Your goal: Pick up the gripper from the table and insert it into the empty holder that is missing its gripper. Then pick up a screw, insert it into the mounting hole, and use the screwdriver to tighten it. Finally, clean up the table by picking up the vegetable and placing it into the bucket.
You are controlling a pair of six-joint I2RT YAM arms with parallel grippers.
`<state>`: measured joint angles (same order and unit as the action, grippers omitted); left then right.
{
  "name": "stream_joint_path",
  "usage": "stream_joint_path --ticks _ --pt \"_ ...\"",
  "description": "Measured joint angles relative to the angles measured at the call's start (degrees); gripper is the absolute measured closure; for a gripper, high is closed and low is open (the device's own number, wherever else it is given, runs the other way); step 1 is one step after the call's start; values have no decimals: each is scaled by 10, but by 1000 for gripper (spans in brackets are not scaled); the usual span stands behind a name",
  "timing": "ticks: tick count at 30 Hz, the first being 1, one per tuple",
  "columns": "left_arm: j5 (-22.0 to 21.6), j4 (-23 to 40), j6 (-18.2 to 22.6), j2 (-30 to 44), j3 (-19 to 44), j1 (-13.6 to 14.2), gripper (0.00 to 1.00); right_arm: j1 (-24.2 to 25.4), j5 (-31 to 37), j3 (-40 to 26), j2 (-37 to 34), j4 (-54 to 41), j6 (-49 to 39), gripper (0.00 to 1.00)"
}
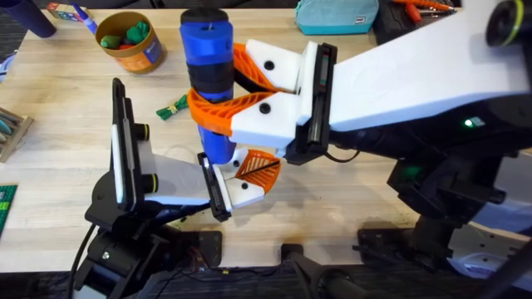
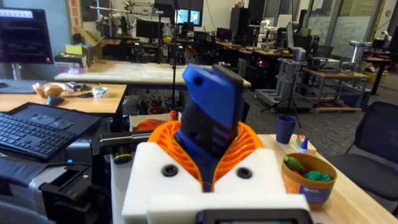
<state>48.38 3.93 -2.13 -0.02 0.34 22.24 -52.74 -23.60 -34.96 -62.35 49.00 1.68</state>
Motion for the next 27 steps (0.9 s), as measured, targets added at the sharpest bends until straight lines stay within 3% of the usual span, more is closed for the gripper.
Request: stream_joint_path --ticks 9,19,27 --pt "0 0 -2 1 0 0 993 1 10 1 1 -3 0 954" --pt "0 0 -2 1 0 0 993 16 18 7 64 -45 0 954" --pt "0 0 -2 1 0 0 993 17 19 7 74 -69 9 954"
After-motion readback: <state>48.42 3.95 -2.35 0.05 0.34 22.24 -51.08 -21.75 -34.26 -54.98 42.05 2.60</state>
